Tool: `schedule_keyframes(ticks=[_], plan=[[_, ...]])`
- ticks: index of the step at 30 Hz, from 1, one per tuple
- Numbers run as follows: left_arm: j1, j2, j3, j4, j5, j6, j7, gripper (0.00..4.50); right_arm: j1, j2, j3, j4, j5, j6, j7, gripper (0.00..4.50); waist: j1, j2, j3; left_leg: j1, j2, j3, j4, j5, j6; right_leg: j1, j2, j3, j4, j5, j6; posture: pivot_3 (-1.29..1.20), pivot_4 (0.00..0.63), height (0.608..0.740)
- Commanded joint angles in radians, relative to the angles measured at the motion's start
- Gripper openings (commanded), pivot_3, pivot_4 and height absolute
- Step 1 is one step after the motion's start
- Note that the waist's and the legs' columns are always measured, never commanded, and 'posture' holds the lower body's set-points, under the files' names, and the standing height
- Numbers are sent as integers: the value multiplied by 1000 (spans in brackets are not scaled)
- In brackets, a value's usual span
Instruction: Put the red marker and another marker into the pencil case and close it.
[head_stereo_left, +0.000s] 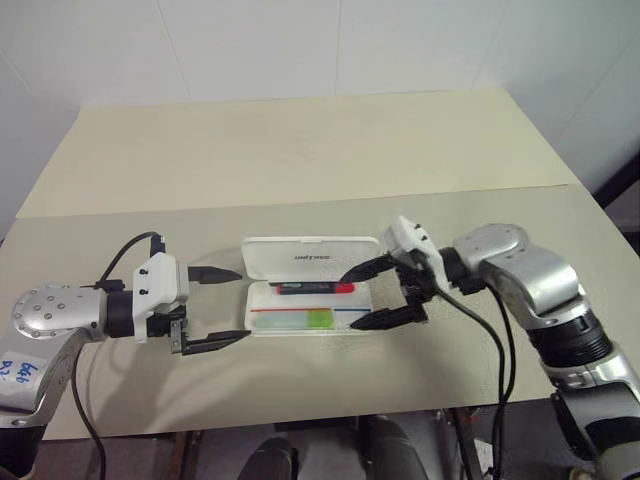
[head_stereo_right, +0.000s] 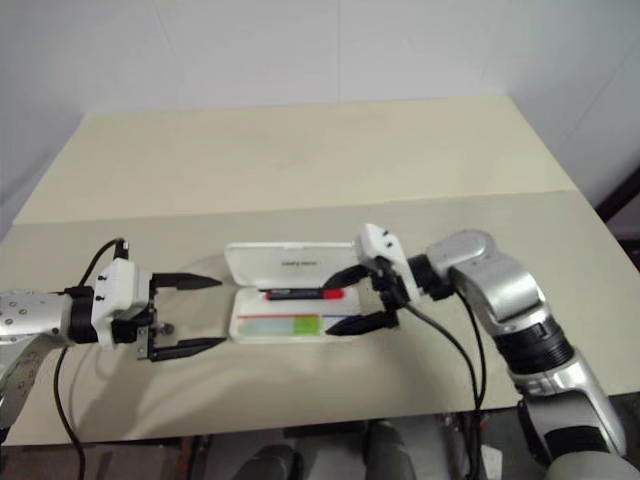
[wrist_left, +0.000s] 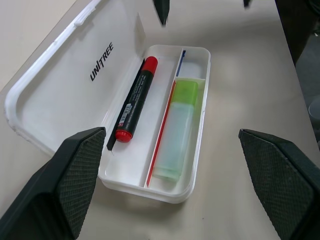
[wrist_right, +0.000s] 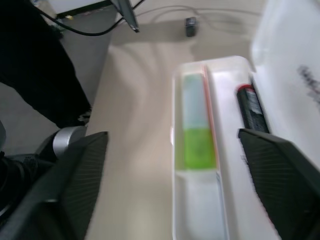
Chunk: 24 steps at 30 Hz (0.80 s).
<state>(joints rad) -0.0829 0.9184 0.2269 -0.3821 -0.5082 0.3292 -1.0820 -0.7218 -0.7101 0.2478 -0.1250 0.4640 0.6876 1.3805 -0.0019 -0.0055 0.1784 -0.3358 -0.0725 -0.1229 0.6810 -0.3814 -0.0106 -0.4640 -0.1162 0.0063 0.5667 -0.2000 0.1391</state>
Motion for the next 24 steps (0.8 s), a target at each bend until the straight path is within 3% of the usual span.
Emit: schedule_keyframes(ticks=[1,3,16,23,24], plan=[[28,0,49,-27,-7,-12,9,4500,8,-46,-84,-37,33,-11,4,3183,0,0,0,0,0,0,0,0,0,0,0,0,0,0,0,0,150,740],[60,2,77,-36,-10,-13,13,4500,9,-69,-109,-24,28,-22,-4,2432,-1,0,0,0,0,0,0,0,0,0,0,0,0,0,0,0,150,740],[304,13,366,15,48,-91,-28,4500,-44,-10,-242,70,70,-130,-57,2432,0,0,0,0,2,7,0,-1,0,0,1,0,-1,0,0,0,150,740],[362,16,405,71,95,-161,-55,4500,-31,19,-206,57,74,-133,-47,2432,1,0,0,0,2,9,0,-2,1,0,1,0,-1,0,0,0,150,740],[365,16,407,74,94,-162,-57,4500,-28,20,-201,58,71,-127,-49,2596,0,0,0,0,2,9,0,-3,1,0,1,0,-1,0,0,0,150,740]])
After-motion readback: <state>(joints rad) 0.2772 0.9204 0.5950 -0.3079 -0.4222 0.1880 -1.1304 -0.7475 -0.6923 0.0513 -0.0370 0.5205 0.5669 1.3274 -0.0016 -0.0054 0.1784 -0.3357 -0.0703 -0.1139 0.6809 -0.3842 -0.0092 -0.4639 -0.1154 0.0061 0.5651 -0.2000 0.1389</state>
